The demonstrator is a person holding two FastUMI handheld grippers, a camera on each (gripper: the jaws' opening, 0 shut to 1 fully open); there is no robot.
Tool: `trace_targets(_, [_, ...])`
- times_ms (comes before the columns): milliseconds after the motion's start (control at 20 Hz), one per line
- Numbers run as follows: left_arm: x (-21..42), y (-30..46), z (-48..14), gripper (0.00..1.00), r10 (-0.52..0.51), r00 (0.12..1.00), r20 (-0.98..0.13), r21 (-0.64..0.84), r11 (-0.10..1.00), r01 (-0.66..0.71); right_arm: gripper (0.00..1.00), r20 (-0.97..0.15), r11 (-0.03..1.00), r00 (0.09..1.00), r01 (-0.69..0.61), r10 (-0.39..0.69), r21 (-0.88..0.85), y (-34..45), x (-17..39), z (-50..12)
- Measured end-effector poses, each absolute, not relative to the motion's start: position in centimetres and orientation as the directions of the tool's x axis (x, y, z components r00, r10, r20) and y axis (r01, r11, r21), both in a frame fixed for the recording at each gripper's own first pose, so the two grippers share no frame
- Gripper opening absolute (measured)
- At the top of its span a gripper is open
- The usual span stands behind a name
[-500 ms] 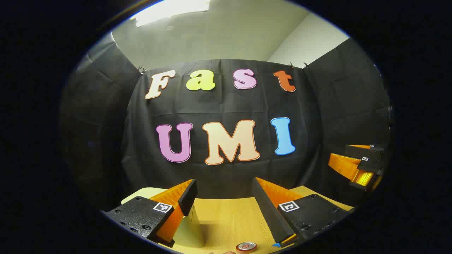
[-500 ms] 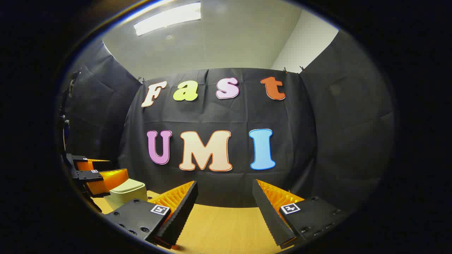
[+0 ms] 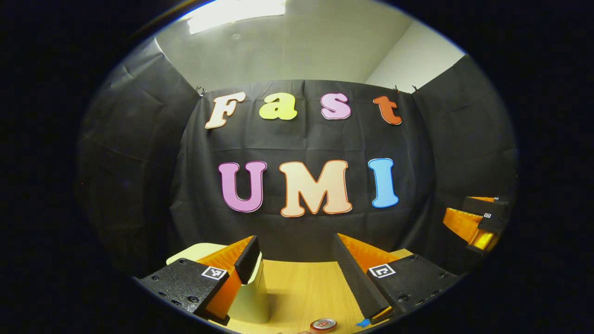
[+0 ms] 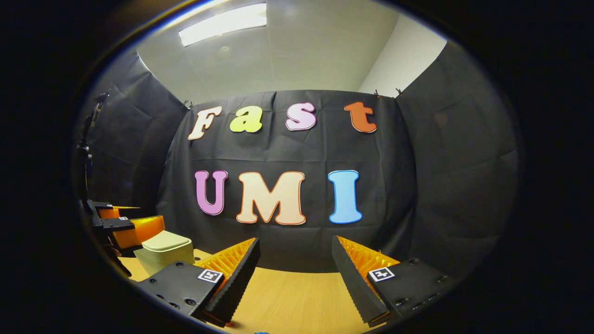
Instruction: Press the lid of the desktop garbage bin to open it, pick up the crumpled paper on the desktop and throw it into the bin, then pick up the pop can on the desktop and drop it into the bin, and finally close the garbage bin lid.
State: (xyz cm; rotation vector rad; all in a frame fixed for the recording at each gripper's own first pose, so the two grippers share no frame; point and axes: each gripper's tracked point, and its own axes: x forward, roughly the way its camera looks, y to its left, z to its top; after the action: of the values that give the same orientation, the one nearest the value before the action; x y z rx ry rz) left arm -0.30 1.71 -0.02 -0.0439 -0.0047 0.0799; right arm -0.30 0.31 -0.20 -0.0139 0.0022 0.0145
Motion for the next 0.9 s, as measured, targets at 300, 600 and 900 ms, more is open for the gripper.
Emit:
trace_targets(300, [-0.3,1.6,-0.2,0.95,0.068,0.998,-0.001,-0.024,0.997,-0.068,0.98,-0.002,1.0,1.0,-0.017,0.017,-0.013,0.5,-0.1,-0.3])
trace_targets(600, [-0.4,1.7,0.0,0.6,0.069,0.998,0.008,-0.01,0.998,-0.069,0.98,-0.017,0.999,1.0,-0.023,0.023,-0.023,0.6,-0.2,-0.9])
trace_targets(900, [-0.4,3.6,-0.6,0.22,0.111,0.994,-0.009,-0.022,0.994,-0.111,0.99,-0.013,0.999,0.999,-0.041,0.041,-0.012,1.5,0.0,-1.0])
